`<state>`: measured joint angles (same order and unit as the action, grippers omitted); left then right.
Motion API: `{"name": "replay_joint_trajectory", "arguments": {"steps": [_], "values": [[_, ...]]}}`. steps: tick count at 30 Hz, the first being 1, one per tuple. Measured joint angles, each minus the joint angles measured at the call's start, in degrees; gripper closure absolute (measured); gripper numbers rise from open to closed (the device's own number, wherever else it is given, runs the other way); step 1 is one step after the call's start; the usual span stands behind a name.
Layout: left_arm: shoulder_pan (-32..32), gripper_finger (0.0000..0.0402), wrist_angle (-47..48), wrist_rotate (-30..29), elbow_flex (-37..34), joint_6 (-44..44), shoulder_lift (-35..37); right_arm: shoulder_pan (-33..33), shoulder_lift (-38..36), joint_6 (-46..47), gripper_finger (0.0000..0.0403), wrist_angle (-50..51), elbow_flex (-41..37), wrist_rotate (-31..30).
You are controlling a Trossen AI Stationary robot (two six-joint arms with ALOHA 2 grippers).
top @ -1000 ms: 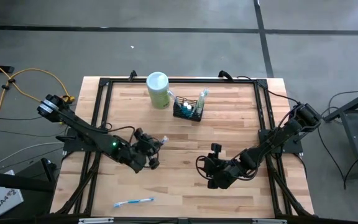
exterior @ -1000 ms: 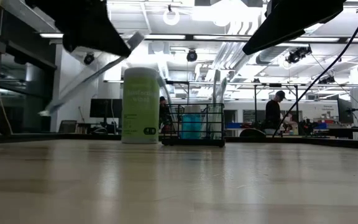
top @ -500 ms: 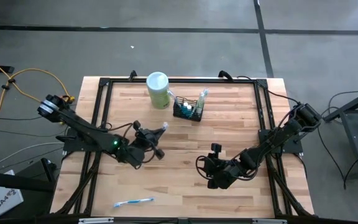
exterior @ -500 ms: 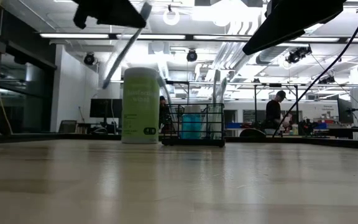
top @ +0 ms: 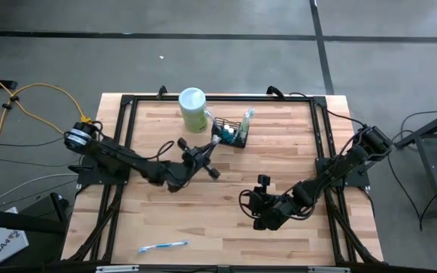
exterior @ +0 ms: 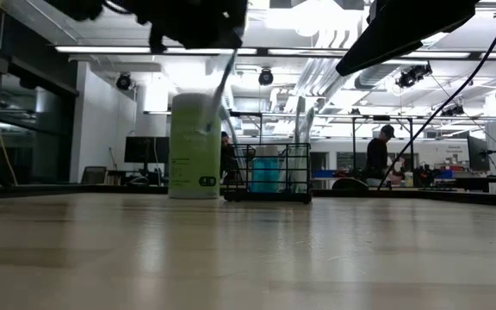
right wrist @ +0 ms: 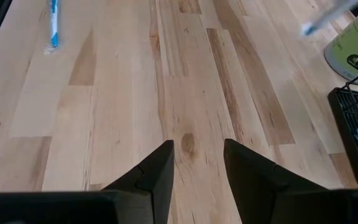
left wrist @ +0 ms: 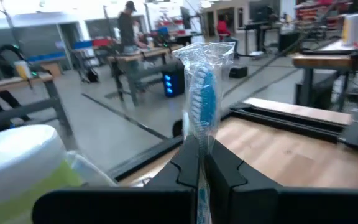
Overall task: Pick & Place toothbrushing station
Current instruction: Put the top blue toothbrush into the mesh organizer
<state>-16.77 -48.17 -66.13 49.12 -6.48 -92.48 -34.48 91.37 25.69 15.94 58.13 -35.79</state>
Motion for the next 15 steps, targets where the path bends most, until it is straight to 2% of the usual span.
{"name": "replay_joint_trajectory", "arguments": {"steps": [9, 15], "values": [[6.3, 0.0400, -20.8, 4.9, 0.0, -11.1, -5.4, 0.0, 0.0, 0.0, 0.0270, -0.2, 0.0, 0.0], [10.5, 0.0400, -24.5, 8.4, 0.0, -11.5, -5.6, 0.0, 0.0, 0.0, 0.0270, -0.3, 0.0, 0.0]]}}
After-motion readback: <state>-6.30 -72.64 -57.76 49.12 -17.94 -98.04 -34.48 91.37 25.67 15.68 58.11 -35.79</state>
